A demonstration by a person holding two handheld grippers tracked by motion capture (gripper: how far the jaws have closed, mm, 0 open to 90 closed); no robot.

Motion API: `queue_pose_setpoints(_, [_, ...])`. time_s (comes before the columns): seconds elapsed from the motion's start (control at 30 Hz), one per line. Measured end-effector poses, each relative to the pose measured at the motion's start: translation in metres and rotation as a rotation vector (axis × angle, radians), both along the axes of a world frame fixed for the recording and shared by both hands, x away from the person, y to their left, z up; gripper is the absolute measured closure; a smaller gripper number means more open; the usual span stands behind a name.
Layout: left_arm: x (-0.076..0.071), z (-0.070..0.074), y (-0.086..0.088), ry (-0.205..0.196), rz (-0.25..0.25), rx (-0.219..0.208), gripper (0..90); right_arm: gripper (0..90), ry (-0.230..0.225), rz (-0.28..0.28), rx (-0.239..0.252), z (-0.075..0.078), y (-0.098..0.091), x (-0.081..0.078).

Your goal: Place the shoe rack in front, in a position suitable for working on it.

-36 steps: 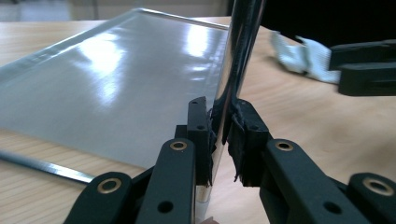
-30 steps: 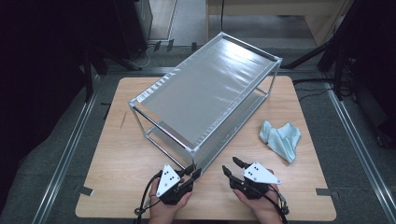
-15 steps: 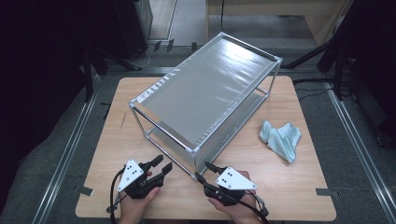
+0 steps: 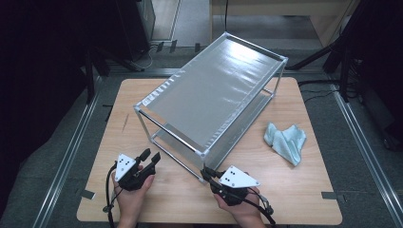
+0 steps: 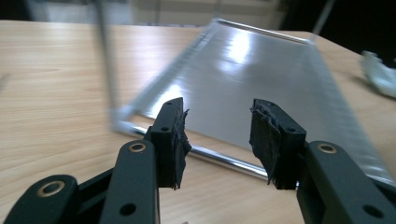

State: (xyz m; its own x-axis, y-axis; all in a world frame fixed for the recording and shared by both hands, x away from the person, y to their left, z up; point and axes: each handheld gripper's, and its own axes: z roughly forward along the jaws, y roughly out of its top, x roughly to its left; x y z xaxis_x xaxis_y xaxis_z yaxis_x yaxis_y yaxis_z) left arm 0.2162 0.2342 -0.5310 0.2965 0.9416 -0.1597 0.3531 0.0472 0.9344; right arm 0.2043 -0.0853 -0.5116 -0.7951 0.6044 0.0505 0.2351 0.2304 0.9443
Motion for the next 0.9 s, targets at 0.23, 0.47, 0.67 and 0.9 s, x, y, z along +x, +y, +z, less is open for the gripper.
queue_pose_setpoints(0.23, [0.012, -0.003, -0.002, 0.015, 0.03, 0.027, 58.4, 82.4, -0.001, -0.019, 0.011, -0.001, -0.032, -0.004])
queue_pose_setpoints(0.47, [0.026, -0.005, -0.004, 0.022, 0.08, 0.022, 57.2, 82.3, 0.011, 0.024, 0.02, -0.001, -0.059, -0.009])
queue_pose_setpoints(0.67, [0.038, -0.005, -0.008, 0.021, -0.003, -0.028, 63.0, 82.3, 0.011, 0.058, 0.016, -0.001, -0.073, -0.014])
queue_pose_setpoints(0.9, [0.039, -0.005, -0.011, 0.016, -0.044, 0.02, 78.5, 82.3, 0.01, 0.096, 0.005, 0.0, -0.081, -0.016])
